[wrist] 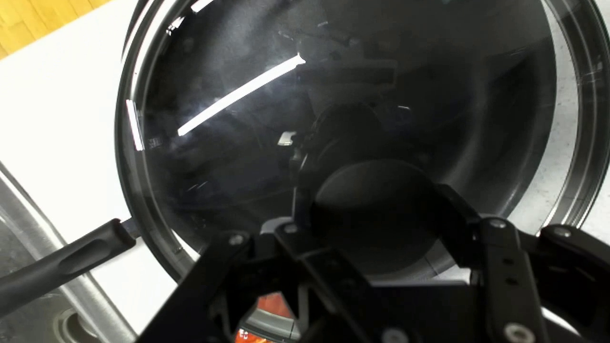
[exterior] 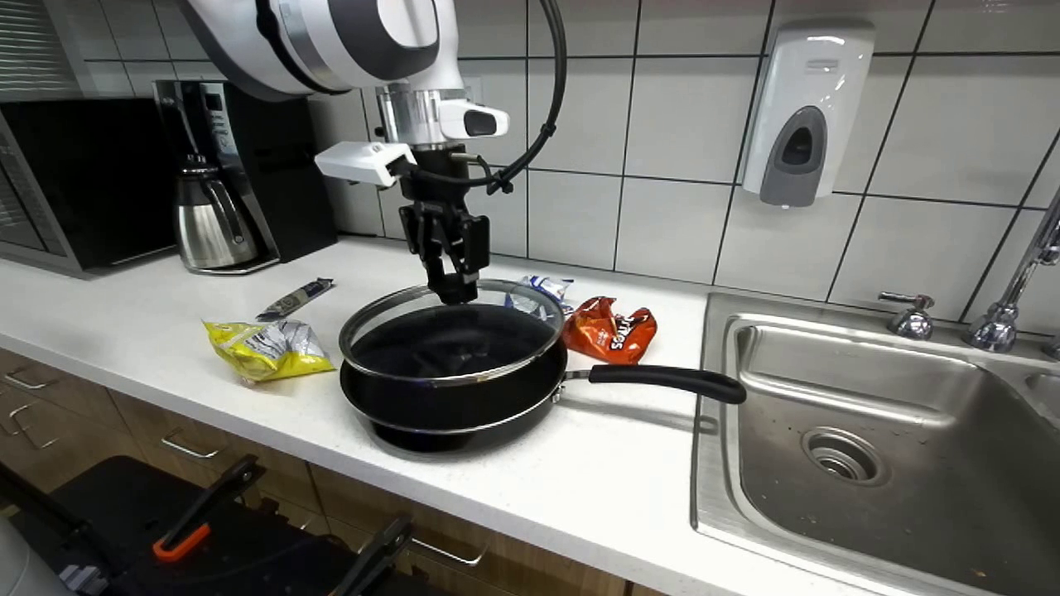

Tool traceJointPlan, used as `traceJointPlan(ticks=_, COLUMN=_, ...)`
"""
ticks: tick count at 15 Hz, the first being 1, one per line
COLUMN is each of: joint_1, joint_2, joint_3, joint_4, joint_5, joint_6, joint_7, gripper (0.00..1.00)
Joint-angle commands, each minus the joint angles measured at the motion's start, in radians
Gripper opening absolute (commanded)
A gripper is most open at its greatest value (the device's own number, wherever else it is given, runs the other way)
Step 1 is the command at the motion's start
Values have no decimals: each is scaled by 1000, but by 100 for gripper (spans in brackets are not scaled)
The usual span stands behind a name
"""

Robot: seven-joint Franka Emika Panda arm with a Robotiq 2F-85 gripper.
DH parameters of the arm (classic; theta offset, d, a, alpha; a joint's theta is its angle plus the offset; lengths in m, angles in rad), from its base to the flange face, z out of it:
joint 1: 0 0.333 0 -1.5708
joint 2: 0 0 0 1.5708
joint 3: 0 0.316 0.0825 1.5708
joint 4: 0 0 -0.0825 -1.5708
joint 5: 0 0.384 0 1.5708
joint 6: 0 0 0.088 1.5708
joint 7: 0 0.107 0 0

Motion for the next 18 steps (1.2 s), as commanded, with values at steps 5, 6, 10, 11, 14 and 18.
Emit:
traceJointPlan(ticks=5, joint_1=9, joint_2=-15, joint_3=65, joint_4=59, joint_5=-40, joint_6=-25, joint_7=109, gripper=39)
traceJointPlan(ticks=6, joint_1=13, joint_2=-9, joint_3=72, joint_4=71, joint_5=-40, joint_6=-27, joint_7=113, gripper=39)
traceJointPlan(ticks=10, joint_1=35, joint_2=30, joint_3=97, joint_4=130, joint_5=-36, joint_6=-42, joint_7=118, gripper=39)
traceJointPlan(ticks=11, joint_1=41, joint_2=42, joint_3=101, joint_4=146, joint_5=-34, joint_6=-45, joint_7=117, gripper=39)
traceJointPlan(ticks=14, joint_1=65, joint_2=92, joint_3=108, joint_4=202, joint_5=-31, joint_6=-57, joint_7=109, gripper=39)
traceJointPlan(ticks=18, joint_1=104, joint_2=170, joint_3=108, joint_4=284, joint_5=-36, joint_6=-77, joint_7=107, gripper=39)
